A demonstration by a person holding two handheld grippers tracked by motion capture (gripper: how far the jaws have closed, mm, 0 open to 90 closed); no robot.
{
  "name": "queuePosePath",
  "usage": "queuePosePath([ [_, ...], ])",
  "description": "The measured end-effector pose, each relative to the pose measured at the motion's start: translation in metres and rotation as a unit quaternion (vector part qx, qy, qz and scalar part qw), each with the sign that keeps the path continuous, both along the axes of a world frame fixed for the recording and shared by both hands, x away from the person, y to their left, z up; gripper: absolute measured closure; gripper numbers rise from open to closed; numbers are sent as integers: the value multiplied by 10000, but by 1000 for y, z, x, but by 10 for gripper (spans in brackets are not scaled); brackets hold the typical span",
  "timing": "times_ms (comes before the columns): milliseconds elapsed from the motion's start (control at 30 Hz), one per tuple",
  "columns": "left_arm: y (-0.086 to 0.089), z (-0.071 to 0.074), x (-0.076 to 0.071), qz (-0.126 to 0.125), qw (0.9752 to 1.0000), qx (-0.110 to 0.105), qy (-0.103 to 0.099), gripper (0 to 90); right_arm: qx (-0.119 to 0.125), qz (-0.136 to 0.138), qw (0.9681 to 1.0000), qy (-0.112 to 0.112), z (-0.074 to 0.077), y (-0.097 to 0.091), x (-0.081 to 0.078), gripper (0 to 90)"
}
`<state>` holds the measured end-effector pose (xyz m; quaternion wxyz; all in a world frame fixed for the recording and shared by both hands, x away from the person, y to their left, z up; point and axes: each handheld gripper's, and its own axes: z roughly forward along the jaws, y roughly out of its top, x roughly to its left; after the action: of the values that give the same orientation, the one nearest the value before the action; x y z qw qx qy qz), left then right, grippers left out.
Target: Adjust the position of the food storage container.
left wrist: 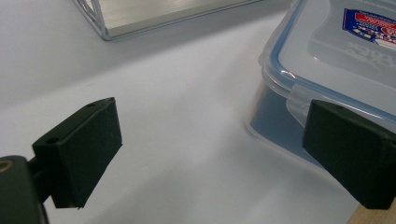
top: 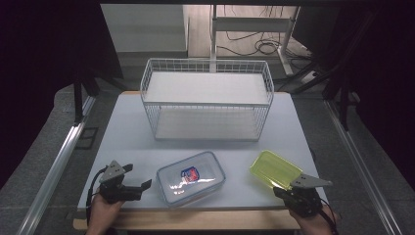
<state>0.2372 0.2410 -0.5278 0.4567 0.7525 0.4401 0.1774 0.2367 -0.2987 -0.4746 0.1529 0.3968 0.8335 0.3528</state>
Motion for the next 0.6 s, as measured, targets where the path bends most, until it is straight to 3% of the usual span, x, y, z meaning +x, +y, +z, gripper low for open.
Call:
queuePosePath([
  [133,0,0,0,1,10000,-9,23,50,-74,-58,9998,178,-5,-4,3,892],
  [200,0,0,0,-4,10000,8,41,50,19,-121,9997,199,-6,-11,6,892],
  [600,-3,-1,1,-23,9999,86,136,48,53,-654,9978,32,-4,-40,17,893],
])
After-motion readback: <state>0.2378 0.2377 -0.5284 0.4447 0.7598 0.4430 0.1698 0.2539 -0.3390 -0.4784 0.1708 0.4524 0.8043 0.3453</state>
